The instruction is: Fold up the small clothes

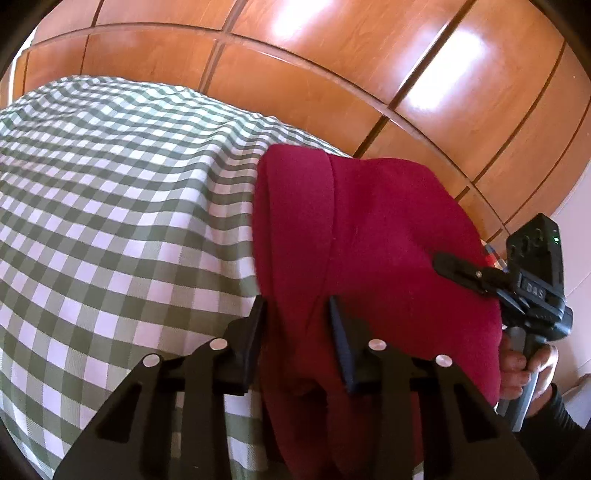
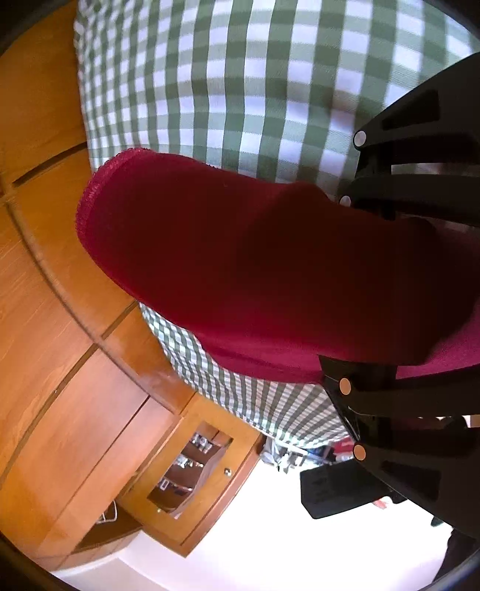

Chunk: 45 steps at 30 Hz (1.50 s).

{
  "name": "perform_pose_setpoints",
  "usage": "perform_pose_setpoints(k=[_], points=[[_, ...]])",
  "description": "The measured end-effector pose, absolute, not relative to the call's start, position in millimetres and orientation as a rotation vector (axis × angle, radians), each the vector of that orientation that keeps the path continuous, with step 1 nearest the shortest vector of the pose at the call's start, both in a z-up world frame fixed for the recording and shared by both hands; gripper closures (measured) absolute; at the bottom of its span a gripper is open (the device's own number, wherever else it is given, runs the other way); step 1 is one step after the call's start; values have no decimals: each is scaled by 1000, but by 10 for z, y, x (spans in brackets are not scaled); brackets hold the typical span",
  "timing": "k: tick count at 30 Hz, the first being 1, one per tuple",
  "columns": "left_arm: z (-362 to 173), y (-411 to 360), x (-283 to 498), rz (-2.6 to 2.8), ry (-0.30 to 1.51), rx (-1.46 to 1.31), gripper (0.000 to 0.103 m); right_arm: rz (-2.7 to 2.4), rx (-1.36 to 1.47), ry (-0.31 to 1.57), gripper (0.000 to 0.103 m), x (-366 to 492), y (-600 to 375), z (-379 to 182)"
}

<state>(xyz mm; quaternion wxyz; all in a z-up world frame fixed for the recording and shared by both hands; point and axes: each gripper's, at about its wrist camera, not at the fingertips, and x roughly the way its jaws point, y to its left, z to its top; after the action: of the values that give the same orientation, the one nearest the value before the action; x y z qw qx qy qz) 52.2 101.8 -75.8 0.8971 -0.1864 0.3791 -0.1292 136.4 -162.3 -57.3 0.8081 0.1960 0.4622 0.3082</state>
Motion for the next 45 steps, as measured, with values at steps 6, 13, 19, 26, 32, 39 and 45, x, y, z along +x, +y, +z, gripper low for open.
perform_pose_setpoints(k=[6,13,19,26,32,39,45], points=[[-674,750,545,-286,803,-318,72,608,391,945,60,1228,-1823,-452],[-547,354,766,-323,820,-238,50,511,450,958,60,1164,-2305,-535],[-518,384,982,-380,881,-278,31,480,527,977,48,1070,-2566,-734],[-618,330,1187,-490,934,-330,28,466,581,1000,26,1173,-2609,-876],[-831,213,1208,-638,951,-374,58,484,559,995,49,1124,-2596,-845],[-484,-42,1309,-710,862,-327,75,455,511,871,60,1014,-2802,-403],[-88,-724,1748,-813,805,-251,75,329,522,717,60,965,-3451,24]])
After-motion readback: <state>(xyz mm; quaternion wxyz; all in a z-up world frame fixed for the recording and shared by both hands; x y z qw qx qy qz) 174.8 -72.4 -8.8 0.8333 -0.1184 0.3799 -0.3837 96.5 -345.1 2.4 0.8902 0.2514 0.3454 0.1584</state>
